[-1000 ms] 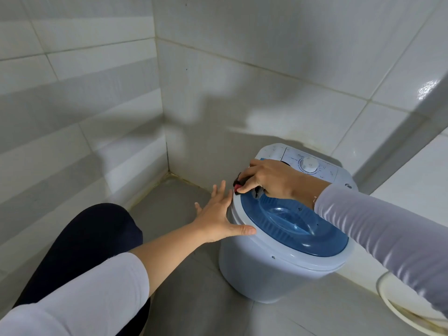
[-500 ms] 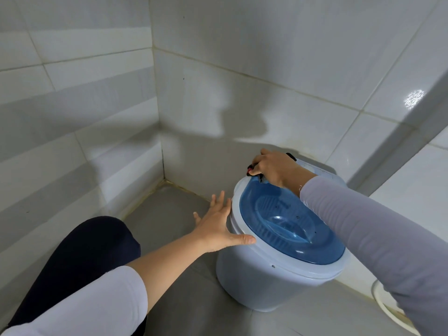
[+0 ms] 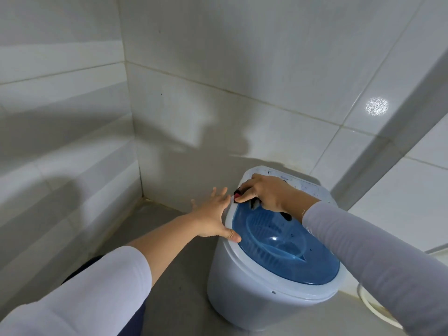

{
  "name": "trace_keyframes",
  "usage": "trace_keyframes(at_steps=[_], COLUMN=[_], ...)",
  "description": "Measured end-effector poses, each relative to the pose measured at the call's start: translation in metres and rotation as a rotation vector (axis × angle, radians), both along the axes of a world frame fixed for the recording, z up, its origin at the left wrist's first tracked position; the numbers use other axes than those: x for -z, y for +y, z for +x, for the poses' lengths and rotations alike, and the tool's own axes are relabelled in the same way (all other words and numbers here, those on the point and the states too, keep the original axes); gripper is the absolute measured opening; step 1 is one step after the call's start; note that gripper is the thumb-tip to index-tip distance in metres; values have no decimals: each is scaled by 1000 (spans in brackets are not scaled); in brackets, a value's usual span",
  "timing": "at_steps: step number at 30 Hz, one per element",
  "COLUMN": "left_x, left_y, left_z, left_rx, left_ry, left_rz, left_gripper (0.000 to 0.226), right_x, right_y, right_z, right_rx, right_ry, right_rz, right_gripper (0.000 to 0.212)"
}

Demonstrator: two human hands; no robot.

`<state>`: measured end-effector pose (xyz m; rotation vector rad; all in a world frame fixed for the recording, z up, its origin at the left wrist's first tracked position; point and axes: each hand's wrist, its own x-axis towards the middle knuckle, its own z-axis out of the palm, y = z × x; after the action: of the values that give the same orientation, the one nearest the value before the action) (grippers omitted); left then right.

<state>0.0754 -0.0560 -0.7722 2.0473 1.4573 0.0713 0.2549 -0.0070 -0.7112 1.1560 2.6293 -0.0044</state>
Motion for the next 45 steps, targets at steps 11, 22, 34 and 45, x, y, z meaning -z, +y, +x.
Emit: trace_keyframes(at_steps=[11,22,34,45], left_x=[-2,0,-9,-19], left_y=[10,10,14,24], left_z=[-3,-3,-2,3], left_rx=[130,145,160,236], left_ry=[11,40,89,144], left_rz=[-36,-23,-1,-27], left_gripper=[122,122,129,134], right_x=[2,2,-26,4], right_y=[30,65,69,33], right_z=[0,6,22,34], right_rx=[3,53,328,136], right_ry=[-50,-239,51,-77], right_rz=[119,259,125,149], right_gripper=[45,51,69,54])
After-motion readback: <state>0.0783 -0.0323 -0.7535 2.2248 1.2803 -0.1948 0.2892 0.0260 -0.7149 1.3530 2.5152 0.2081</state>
